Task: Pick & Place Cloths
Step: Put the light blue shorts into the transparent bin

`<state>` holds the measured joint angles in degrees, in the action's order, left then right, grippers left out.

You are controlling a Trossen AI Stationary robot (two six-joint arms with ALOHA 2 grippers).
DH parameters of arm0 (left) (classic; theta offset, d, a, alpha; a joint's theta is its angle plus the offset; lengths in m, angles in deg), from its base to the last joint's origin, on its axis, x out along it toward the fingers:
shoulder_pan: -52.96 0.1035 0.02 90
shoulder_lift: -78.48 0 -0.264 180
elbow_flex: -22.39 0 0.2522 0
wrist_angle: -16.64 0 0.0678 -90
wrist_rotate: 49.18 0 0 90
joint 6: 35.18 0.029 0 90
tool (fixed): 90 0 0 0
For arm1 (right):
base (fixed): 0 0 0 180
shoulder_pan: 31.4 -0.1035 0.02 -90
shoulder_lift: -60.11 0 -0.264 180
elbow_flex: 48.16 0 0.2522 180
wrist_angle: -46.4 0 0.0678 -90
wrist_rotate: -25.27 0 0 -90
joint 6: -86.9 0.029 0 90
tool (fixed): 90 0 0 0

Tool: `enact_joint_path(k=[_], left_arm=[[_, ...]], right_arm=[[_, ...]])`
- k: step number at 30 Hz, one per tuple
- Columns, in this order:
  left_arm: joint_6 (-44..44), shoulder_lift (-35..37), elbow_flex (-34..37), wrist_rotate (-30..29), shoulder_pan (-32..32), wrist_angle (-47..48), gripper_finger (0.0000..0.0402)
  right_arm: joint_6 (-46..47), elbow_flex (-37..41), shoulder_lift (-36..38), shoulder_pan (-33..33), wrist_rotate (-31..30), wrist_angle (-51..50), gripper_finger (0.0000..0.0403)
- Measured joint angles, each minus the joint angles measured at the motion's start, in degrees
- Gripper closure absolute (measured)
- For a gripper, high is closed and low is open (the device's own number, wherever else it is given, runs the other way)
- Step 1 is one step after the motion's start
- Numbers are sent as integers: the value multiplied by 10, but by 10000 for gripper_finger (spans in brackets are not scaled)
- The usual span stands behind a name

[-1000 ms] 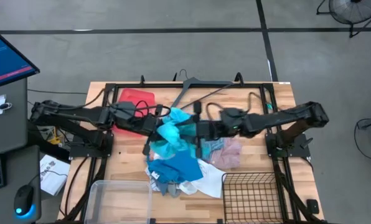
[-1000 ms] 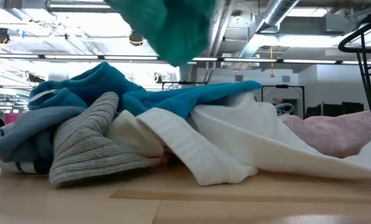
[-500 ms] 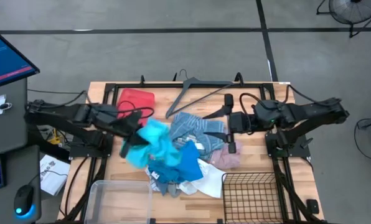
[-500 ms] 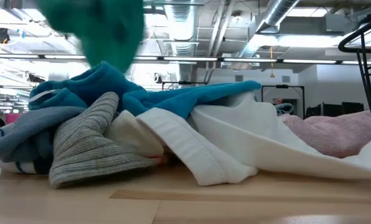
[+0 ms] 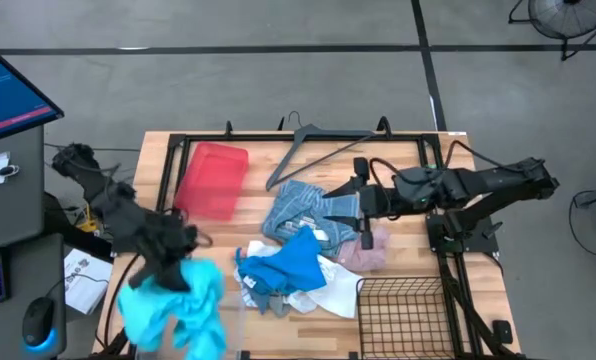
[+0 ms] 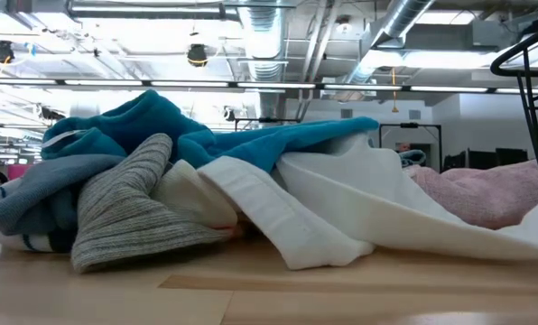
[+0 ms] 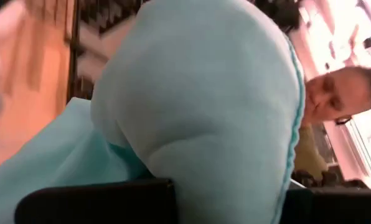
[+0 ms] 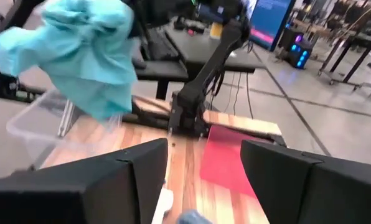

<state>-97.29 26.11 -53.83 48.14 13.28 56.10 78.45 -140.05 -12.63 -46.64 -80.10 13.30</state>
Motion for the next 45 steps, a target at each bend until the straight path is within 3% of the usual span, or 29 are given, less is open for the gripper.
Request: enact_joint_path(k=[8, 17, 45], left_arm=[[-16, -87, 0, -51, -93, 18, 357], [-43, -133, 0, -132, -108, 200, 357], [18, -352, 6, -136, -129, 257, 356]], right_arm=[[5, -1, -35, 3, 2, -10, 209], [25, -1, -56, 3, 3, -21, 213], [55, -1, -56, 4, 3, -59, 217]])
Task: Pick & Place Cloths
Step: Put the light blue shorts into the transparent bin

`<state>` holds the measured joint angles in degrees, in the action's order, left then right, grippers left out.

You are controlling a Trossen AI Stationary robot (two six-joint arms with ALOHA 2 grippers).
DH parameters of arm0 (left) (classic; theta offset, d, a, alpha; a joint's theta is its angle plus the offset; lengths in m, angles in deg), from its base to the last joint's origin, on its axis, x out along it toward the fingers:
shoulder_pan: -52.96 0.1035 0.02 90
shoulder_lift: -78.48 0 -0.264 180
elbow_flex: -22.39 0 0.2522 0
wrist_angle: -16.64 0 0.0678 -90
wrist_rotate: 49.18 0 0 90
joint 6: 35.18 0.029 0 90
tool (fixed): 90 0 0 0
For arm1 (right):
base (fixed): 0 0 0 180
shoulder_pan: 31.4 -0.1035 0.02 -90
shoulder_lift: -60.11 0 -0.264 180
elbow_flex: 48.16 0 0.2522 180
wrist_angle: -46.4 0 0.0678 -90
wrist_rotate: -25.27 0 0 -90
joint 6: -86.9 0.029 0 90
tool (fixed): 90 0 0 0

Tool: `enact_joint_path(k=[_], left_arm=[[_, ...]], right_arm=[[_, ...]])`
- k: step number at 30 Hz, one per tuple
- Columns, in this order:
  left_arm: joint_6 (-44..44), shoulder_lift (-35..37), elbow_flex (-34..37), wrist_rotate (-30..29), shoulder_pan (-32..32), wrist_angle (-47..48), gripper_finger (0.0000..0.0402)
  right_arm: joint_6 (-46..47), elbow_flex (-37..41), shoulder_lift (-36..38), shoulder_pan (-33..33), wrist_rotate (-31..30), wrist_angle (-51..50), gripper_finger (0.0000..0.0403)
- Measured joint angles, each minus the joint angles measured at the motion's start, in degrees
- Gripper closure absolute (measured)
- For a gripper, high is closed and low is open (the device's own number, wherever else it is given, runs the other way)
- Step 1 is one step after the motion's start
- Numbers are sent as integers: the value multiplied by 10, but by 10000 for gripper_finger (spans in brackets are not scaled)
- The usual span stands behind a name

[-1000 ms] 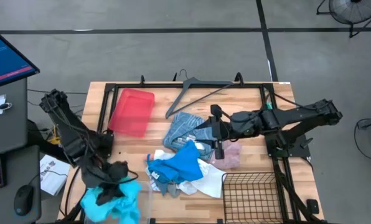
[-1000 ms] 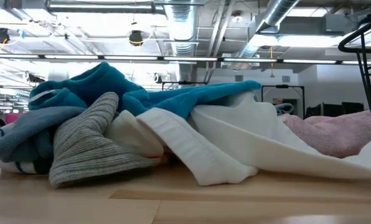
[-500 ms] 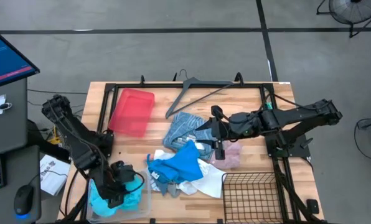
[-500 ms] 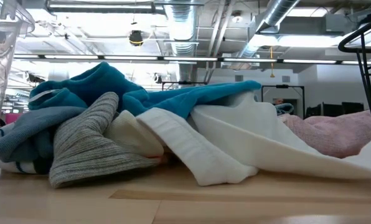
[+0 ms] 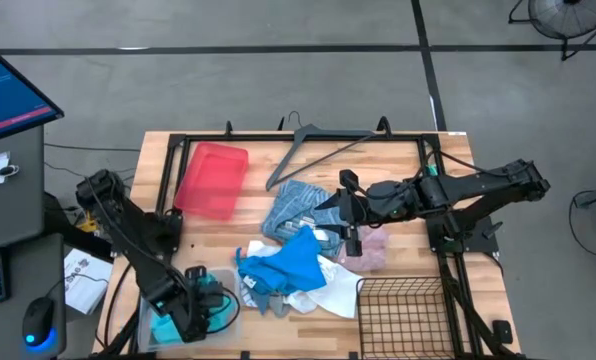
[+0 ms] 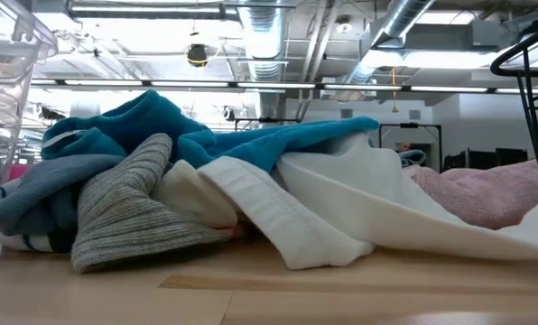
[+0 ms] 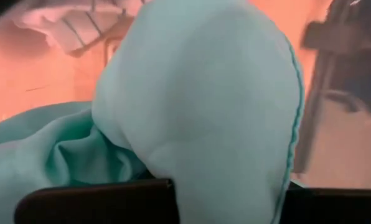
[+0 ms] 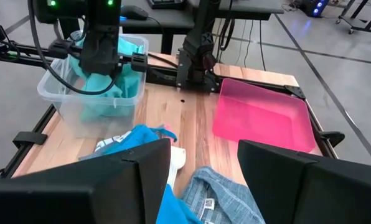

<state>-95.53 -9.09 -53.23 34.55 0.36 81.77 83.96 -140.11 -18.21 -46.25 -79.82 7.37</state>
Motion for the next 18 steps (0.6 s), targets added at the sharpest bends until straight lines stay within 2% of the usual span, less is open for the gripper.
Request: enact_joint_path(k=[5, 11, 15, 18], left_arm=[[11, -33, -3, -7, 0, 12, 353], [20, -28, -1, -15, 0, 12, 338], [56, -4, 3, -6, 0, 12, 303], [60, 25, 3, -1, 0, 8, 260]], right_arm=[[0, 0, 0, 0, 0, -1, 217], [0, 0, 0, 0, 0, -3, 217], [0, 0, 0, 0, 0, -5, 217], [0, 0, 0, 0, 0, -10, 217]])
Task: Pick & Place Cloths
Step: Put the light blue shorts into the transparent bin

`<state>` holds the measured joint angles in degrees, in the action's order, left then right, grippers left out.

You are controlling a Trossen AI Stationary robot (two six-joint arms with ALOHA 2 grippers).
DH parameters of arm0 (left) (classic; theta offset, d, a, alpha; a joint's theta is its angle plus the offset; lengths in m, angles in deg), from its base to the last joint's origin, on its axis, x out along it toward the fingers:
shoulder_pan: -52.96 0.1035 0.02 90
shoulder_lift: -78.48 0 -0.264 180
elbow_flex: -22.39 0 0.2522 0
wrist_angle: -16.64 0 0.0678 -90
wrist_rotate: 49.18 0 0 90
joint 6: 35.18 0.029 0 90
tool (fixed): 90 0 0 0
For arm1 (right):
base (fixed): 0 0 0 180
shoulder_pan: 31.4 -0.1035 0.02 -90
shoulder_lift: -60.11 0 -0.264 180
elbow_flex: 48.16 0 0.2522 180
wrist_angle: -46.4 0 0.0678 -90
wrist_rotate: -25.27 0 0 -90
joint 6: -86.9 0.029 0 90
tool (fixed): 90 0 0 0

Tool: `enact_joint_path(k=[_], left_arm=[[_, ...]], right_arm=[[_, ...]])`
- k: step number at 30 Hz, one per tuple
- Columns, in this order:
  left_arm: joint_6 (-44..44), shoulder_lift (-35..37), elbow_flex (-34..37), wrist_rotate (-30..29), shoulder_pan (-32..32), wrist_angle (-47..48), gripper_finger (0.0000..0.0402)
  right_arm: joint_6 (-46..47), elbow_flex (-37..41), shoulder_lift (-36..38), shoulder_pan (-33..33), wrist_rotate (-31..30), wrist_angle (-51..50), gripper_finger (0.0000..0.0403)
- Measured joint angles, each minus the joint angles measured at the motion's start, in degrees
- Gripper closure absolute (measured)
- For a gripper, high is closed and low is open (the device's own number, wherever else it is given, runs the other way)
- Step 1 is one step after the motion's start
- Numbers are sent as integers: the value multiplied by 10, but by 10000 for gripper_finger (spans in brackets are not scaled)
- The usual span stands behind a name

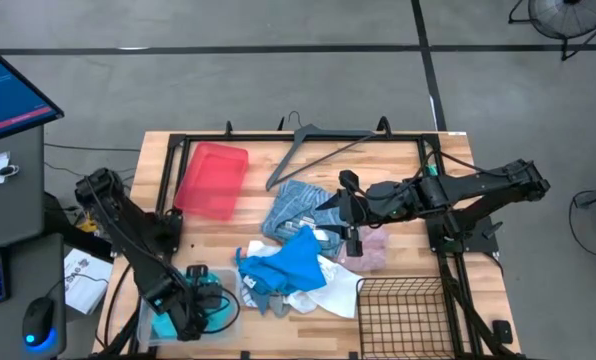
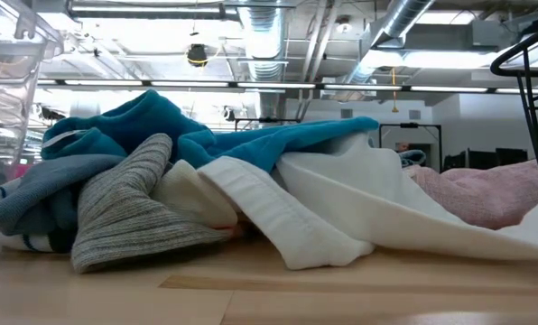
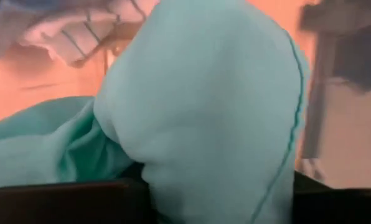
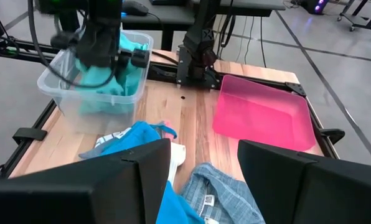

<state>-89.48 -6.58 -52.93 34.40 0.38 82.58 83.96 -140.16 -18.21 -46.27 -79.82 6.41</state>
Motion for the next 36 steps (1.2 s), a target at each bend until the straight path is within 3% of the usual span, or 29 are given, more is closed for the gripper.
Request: enact_joint_path(k=[8, 14, 19, 25, 27, 31, 36], left_arm=[[-24, 71, -1, 65, 6, -11, 135], [-71, 143, -1, 81, 6, -13, 118], [-125, 202, -2, 54, 6, -19, 176], [-143, 214, -2, 17, 6, -25, 331], [-205, 203, -2, -31, 9, -25, 381], [-451, 173, -2, -98, 31, -40, 397], [-597, 156, -2, -54, 11, -102, 401]], right_arm=[[0, 0, 0, -1, 0, -4, 217], [0, 0, 0, -1, 0, -4, 217], [0, 0, 0, 0, 0, -4, 217], [0, 0, 0, 0, 0, -4, 217], [0, 0, 0, 0, 0, -4, 217], [0, 0, 0, 0, 0, -4, 217], [0, 0, 0, 7, 0, -5, 217]])
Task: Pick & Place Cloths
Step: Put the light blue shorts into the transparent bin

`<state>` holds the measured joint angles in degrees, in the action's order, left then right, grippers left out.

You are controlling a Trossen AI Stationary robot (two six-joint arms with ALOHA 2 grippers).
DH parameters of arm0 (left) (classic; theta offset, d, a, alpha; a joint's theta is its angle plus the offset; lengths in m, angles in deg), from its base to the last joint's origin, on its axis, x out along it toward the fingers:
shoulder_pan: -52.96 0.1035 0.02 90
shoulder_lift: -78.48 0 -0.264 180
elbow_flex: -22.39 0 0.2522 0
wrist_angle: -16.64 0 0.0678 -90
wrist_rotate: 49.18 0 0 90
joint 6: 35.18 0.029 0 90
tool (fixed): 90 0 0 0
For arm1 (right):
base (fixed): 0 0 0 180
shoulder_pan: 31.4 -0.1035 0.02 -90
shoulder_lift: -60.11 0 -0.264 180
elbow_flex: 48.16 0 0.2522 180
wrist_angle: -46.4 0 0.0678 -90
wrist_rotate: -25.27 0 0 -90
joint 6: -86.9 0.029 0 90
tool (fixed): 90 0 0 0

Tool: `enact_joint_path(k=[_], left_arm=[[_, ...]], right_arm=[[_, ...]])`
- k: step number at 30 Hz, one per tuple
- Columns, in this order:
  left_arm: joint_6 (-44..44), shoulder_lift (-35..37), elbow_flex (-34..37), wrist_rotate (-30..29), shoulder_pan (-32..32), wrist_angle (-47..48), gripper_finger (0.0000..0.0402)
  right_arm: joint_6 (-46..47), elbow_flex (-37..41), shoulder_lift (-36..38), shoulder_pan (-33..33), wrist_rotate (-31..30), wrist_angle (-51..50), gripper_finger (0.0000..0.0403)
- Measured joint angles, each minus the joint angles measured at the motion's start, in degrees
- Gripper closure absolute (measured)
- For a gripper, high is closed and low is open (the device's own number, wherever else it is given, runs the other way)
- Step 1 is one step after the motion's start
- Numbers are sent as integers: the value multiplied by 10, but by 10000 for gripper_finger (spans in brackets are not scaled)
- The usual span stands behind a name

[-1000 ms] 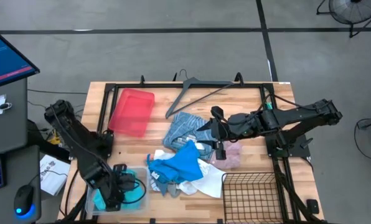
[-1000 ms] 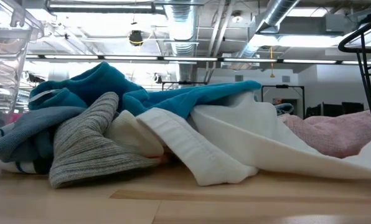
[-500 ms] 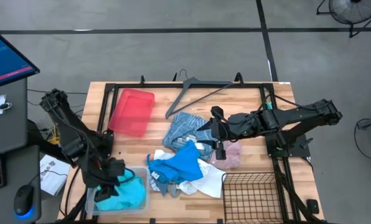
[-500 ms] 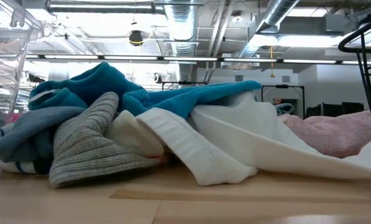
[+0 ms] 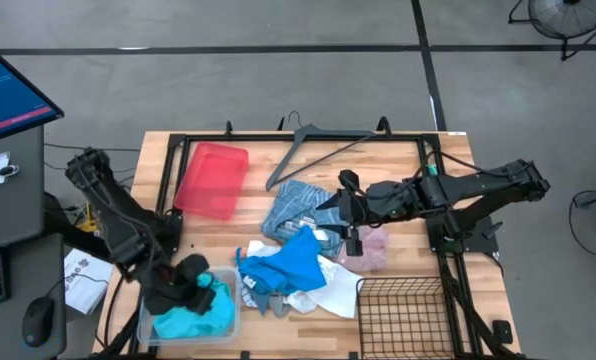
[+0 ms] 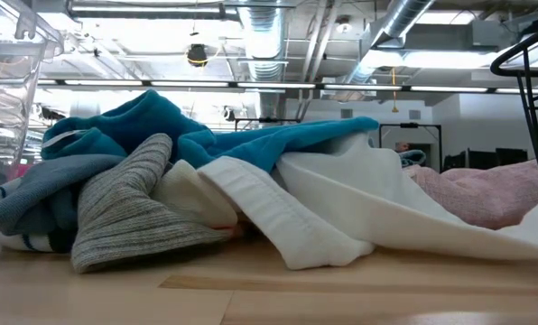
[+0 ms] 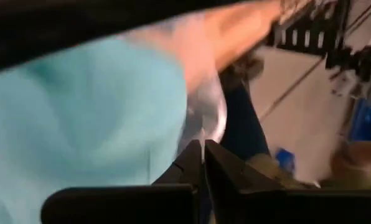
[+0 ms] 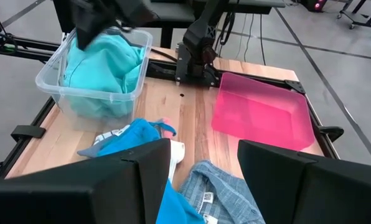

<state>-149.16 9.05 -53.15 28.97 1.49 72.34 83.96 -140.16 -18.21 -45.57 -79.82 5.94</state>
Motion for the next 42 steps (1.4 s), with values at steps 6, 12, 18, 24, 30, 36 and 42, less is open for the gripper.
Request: enact_joint_path(k=[6, 12, 18, 24, 30, 36, 42], left_arm=[[-103, -3, 0, -10, -27, 13, 401], [-167, -51, 2, -8, -41, 74, 401], [-188, -102, 27, -3, -41, 65, 401], [-187, -134, 87, -4, -41, 48, 401], [-181, -134, 159, -14, -43, -13, 401], [-154, -132, 181, 20, -45, -59, 401], [-127, -69, 185, 20, -44, -54, 401]], right_arm=[[0, 0, 0, 6, 0, -24, 217], [5, 0, 0, 3, 0, -49, 217], [24, 0, 0, 3, 0, -67, 217], [29, 0, 0, 3, 0, -75, 217], [38, 0, 0, 3, 0, -77, 217], [45, 0, 0, 3, 0, -76, 217], [45, 0, 0, 8, 0, -76, 217]])
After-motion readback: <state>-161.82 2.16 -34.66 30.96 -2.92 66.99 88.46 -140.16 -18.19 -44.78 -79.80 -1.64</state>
